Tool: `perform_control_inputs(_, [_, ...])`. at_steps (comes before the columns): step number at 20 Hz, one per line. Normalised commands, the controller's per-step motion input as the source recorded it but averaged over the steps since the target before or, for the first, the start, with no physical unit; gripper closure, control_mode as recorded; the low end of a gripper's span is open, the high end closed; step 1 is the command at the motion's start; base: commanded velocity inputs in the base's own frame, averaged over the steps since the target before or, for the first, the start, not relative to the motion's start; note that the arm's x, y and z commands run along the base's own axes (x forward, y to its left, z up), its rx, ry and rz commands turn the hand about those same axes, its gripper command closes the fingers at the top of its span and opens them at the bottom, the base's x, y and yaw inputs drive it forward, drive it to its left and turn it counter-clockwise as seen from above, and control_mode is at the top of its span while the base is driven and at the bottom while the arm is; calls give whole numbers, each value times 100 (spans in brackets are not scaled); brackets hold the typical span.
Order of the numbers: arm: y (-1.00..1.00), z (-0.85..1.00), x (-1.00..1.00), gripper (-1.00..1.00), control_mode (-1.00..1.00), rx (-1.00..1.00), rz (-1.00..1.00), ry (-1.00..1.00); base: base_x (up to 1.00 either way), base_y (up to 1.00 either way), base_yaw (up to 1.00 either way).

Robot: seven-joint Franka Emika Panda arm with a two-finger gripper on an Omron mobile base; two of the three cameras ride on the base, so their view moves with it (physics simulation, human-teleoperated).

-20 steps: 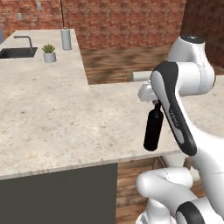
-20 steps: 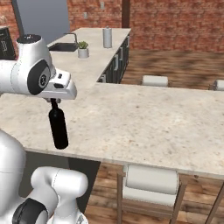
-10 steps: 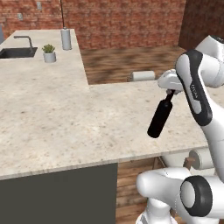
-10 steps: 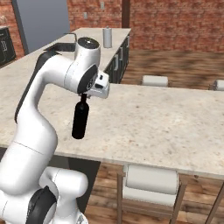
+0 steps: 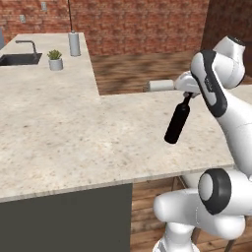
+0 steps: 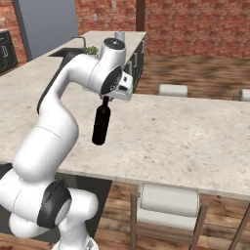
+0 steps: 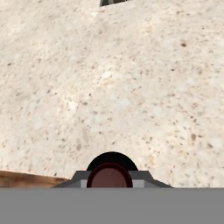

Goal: Move the drinks to the dining counter.

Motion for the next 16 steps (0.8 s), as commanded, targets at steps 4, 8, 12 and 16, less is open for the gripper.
perform_control_inputs(4, [0,0,44,100,-100,-7,0,-1,0,0,0])
perform_control_inputs(8, [0,0,28,100,-100,-12,0,-2,0,0,0])
perform_control_inputs(12, [0,-12,18,100,-100,-11,0,-2,0,0,0])
perform_control_inputs(16, [0,-28,19,100,-100,-6,0,-4,0,0,0])
